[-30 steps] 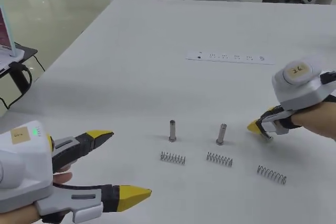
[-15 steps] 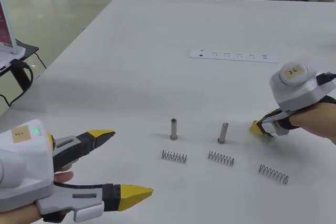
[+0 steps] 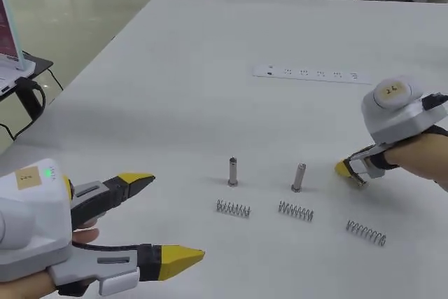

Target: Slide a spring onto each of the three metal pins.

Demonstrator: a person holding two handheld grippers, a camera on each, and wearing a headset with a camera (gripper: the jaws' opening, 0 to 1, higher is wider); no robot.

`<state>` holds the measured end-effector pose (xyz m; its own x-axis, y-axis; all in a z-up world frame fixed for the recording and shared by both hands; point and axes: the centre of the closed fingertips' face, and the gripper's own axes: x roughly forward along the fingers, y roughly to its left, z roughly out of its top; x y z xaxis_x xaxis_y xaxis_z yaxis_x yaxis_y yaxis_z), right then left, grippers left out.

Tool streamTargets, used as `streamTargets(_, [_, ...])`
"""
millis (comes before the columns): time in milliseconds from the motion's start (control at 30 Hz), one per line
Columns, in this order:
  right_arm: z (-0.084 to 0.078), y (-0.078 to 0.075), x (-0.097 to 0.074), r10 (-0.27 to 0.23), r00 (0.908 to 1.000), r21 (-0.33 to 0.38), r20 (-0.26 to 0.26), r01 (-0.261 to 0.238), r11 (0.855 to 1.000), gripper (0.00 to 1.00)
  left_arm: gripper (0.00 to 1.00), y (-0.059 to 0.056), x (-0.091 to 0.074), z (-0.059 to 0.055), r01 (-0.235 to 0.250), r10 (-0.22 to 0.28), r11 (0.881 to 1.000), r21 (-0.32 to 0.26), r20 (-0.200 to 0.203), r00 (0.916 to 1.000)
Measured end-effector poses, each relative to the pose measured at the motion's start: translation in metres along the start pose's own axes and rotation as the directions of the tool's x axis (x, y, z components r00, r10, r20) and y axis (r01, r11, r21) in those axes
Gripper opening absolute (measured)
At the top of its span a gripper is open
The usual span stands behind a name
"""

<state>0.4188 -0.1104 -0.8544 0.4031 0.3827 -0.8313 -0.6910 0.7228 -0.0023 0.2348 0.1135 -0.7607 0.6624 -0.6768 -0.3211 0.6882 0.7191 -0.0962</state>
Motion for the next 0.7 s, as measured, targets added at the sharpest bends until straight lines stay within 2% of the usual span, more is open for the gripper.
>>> streamTargets(400, [0.0005, 0.0019, 0.0005, -0.017, 0.9986, -0.006, -0.050, 0.016, 1.000, 0.07, 0.77, -0.0009, 0.0009, 0.0002, 0.002, -0.002, 1.000, -0.003, 0.001, 1.0000])
streamTargets(500, [0.0000, 0.0016, 0.0001, -0.024, 0.9981, 0.024, -0.057, 0.025, 0.999, 0.06, 0.77, -0.0012, 0.0007, 0.0004, 0.002, -0.002, 1.000, -0.005, 0.003, 1.0000])
streamTargets(700, [-0.0009, 0.0011, -0.0008, -0.031, 0.9991, 0.083, -0.030, 0.033, 0.996, 0.06, 0.76, -0.0012, 0.0006, 0.0007, 0.004, -0.004, 1.000, -0.006, 0.006, 1.0000])
